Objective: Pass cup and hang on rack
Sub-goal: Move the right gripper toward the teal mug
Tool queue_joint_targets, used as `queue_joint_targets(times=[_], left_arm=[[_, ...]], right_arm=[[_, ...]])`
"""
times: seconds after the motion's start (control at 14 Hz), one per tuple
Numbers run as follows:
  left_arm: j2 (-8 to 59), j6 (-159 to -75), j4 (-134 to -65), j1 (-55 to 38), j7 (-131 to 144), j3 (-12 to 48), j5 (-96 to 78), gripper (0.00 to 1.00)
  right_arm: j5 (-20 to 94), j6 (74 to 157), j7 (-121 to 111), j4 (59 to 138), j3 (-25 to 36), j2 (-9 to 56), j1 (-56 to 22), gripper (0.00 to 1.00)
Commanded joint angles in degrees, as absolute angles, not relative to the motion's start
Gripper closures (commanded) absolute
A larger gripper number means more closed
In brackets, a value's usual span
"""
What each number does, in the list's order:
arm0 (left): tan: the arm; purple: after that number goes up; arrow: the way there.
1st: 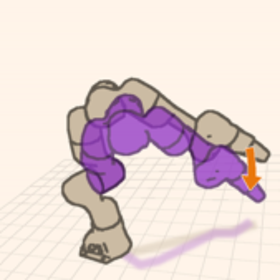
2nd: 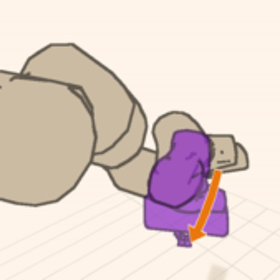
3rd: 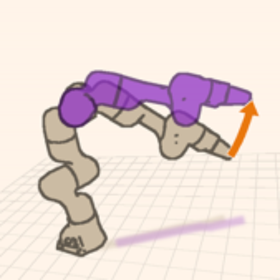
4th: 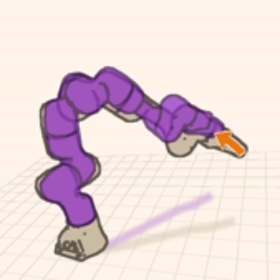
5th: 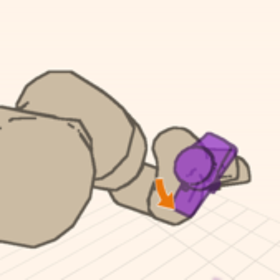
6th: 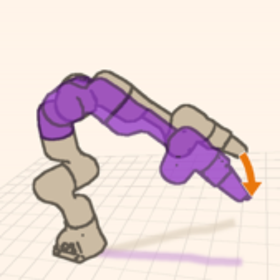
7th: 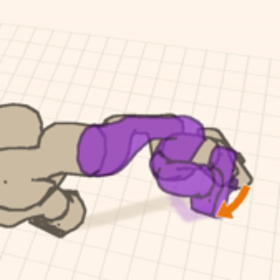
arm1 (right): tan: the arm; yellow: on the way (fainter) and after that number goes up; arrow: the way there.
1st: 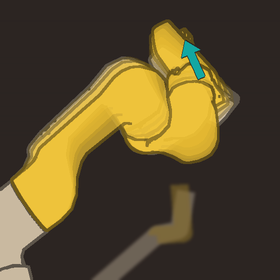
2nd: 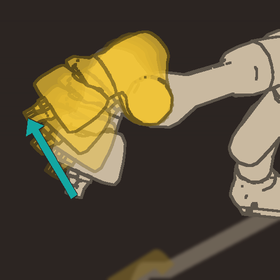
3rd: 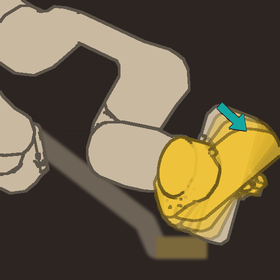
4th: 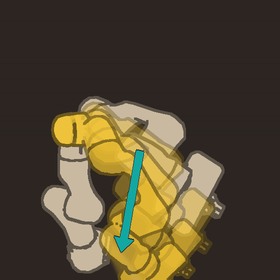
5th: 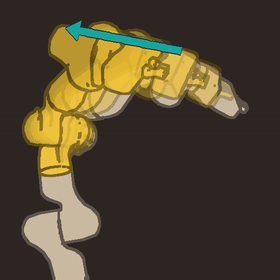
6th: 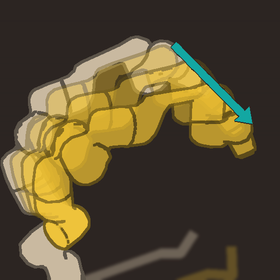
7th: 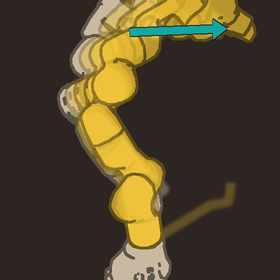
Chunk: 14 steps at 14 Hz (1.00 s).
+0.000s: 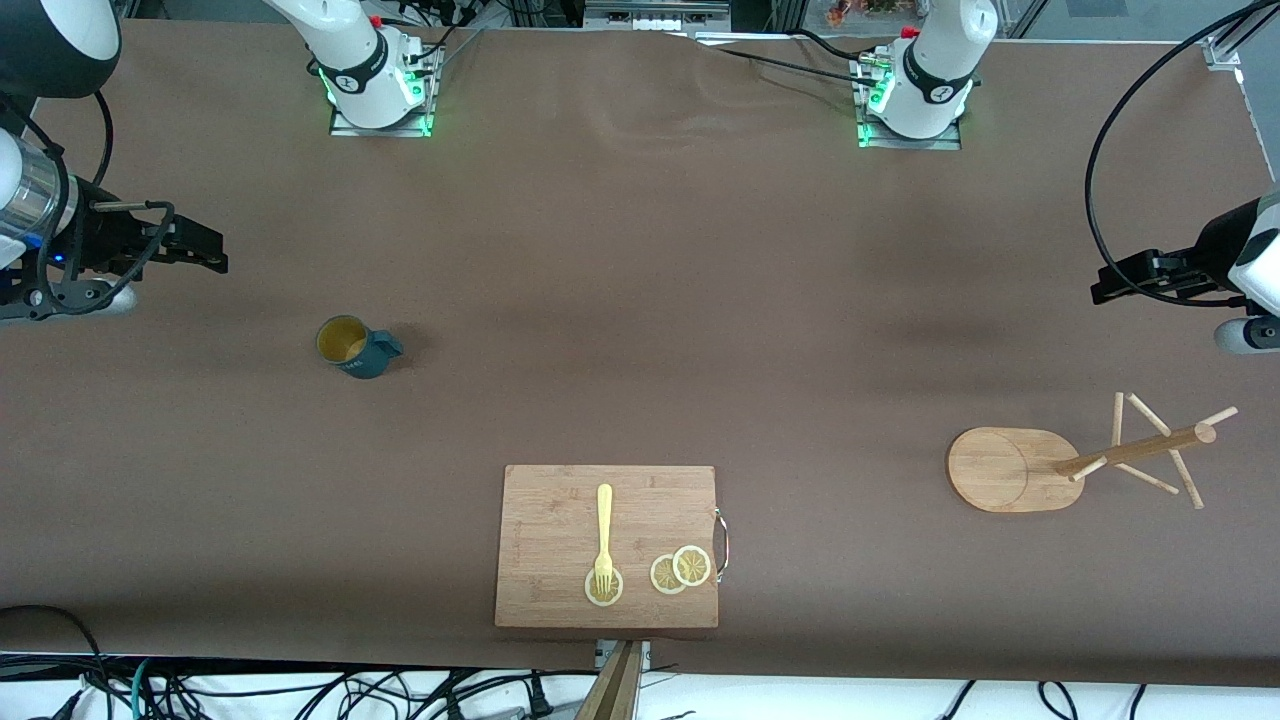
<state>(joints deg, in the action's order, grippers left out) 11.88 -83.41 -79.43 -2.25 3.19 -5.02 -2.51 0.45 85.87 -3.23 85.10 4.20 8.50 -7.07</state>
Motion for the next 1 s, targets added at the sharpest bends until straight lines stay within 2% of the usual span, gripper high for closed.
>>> queue_joint_targets(times=[0.0, 0.43, 0.64, 0.71, 0.93], left_arm=[[12.8, -82.6, -77.4, -2.3, 3.6, -5.1, -2.5, 0.0], [12.8, -82.6, -77.4, -2.4, 3.6, -5.1, -2.5, 0.0], [12.8, -82.6, -77.4, -2.5, 3.6, -5.1, -2.5, 0.0], [12.8, -82.6, -77.4, -2.4, 3.6, -5.1, -2.5, 0.0], [12.8, -82.6, -77.4, -2.4, 3.6, -5.1, -2.5, 0.0]], right_arm=[[0.7, 85.6, -2.7, 84.7, 3.1, 7.8, -5.9, 0.0], [0.6, 85.2, -3.5, 84.6, 3.2, 8.2, -5.9, 0.0], [0.1, 86.1, -3.4, 88.5, 3.1, 7.8, -6.0, 0.0], [-0.1, 89.3, -3.4, 91.5, 3.2, 7.8, -5.9, 0.0], [-0.2, 108.1, -2.8, 106.7, 3.5, 7.6, -5.8, 0.0]])
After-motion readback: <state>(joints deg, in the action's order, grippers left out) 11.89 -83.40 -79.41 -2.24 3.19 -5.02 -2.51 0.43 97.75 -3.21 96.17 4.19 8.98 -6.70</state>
